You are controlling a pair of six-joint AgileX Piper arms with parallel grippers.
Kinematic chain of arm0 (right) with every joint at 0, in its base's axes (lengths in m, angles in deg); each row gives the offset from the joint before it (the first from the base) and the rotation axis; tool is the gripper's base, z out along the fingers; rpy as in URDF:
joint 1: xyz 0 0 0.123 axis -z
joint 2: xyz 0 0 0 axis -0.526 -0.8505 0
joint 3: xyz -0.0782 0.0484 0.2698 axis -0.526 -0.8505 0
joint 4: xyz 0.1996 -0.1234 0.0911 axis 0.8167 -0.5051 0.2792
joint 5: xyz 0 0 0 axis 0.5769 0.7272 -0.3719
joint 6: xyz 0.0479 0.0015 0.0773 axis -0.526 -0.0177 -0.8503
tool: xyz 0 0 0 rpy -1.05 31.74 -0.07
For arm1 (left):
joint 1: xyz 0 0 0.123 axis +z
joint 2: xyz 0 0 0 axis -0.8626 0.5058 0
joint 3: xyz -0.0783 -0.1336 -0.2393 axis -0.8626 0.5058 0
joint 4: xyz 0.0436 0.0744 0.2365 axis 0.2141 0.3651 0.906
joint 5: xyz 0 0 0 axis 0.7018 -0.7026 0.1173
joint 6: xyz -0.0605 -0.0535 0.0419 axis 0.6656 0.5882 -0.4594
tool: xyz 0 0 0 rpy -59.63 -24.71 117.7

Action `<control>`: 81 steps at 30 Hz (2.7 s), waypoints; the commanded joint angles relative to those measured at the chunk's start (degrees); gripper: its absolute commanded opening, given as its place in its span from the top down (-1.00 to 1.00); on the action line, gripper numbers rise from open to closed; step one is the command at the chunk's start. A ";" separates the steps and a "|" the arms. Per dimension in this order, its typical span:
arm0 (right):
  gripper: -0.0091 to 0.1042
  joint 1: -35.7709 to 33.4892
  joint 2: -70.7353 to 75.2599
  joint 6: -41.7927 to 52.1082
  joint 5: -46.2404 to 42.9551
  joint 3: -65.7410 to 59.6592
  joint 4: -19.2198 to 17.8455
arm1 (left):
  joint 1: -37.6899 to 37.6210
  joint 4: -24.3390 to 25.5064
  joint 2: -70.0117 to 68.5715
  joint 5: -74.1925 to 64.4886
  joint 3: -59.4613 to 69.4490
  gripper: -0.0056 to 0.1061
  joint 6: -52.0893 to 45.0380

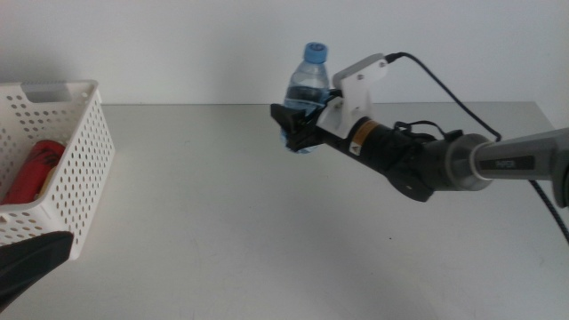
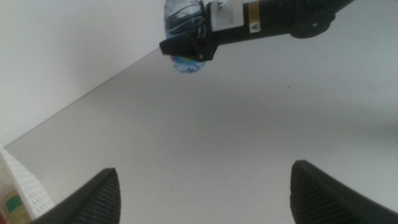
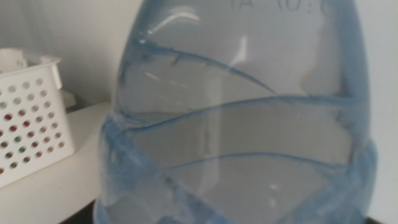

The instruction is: Use arms to grab the bottles and put them into the dustbin to the left of the table.

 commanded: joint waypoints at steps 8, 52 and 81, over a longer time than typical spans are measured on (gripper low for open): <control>0.86 -8.17 -6.02 -1.80 5.70 15.35 -1.41 | 0.08 -0.02 0.47 3.75 -1.31 -0.77 0.47; -0.45 -3.85 77.90 -36.32 40.46 -32.77 -19.82 | 0.08 0.24 0.54 3.75 -1.31 -0.77 0.47; -0.39 -10.90 85.71 24.79 77.62 -25.94 28.51 | 0.08 2.19 0.54 7.92 -1.31 -0.77 0.45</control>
